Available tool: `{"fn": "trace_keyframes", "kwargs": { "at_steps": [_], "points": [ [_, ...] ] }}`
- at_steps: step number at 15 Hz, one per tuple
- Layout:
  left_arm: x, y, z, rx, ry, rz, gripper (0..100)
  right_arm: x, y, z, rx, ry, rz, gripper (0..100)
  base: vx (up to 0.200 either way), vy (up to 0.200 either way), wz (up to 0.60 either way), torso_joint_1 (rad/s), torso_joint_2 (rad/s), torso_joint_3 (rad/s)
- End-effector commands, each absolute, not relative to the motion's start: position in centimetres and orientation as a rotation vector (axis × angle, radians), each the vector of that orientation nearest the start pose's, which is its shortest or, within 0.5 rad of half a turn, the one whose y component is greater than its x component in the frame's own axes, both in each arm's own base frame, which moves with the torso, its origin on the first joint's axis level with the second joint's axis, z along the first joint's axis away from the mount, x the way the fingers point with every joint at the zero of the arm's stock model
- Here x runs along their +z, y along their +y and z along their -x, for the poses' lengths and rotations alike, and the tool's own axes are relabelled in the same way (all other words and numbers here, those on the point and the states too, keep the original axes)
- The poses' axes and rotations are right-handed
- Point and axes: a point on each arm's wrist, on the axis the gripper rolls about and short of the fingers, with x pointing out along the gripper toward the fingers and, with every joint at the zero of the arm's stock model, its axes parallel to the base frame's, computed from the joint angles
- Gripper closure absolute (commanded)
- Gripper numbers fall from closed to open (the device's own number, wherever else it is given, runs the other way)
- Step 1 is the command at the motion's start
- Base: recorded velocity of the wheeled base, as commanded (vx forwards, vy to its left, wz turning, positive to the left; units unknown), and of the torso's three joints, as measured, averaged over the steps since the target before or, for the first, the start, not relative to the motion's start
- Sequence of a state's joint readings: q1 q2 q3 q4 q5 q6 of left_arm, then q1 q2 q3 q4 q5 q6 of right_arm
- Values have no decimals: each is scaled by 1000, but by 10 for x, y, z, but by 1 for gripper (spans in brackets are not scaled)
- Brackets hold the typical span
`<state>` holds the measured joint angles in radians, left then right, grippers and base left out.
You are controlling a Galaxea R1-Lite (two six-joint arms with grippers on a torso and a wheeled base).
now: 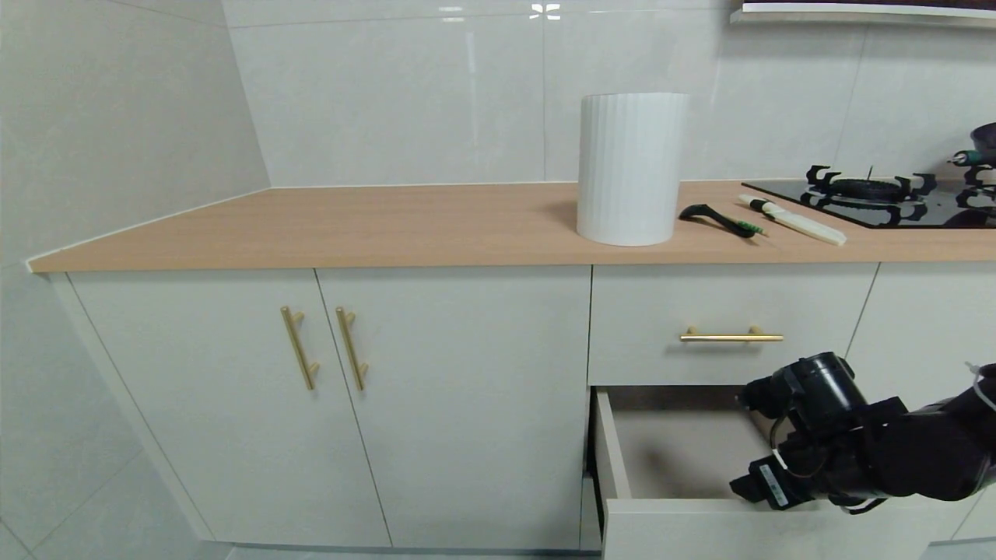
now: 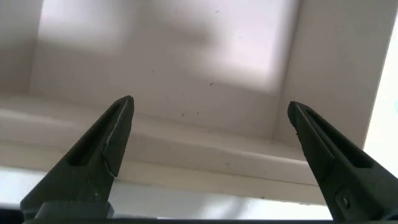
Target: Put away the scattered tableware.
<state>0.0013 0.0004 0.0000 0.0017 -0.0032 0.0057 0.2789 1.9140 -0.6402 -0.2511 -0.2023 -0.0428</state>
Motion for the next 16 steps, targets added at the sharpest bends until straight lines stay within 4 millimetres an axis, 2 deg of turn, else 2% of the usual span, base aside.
{"fn": "trace_keyframes", "kwargs": {
  "at_steps": [1, 9, 15, 16],
  "points": [
    [75, 0, 23, -2, 2, -6, 0, 67, 75, -258, 110, 973, 296, 0, 0, 0, 0, 0, 0, 0],
    [75, 0, 23, -2, 2, -6, 0, 81, 83, -211, 186, 1183, 540, 0, 0, 0, 0, 0, 0, 0],
    [75, 0, 23, -2, 2, -6, 0, 82, 89, -196, 220, 1237, 613, 0, 0, 0, 0, 0, 0, 0],
    [75, 0, 23, -2, 2, -5, 0, 82, 92, -188, 245, 1282, 652, 0, 0, 0, 0, 0, 0, 0]
  ]
}}
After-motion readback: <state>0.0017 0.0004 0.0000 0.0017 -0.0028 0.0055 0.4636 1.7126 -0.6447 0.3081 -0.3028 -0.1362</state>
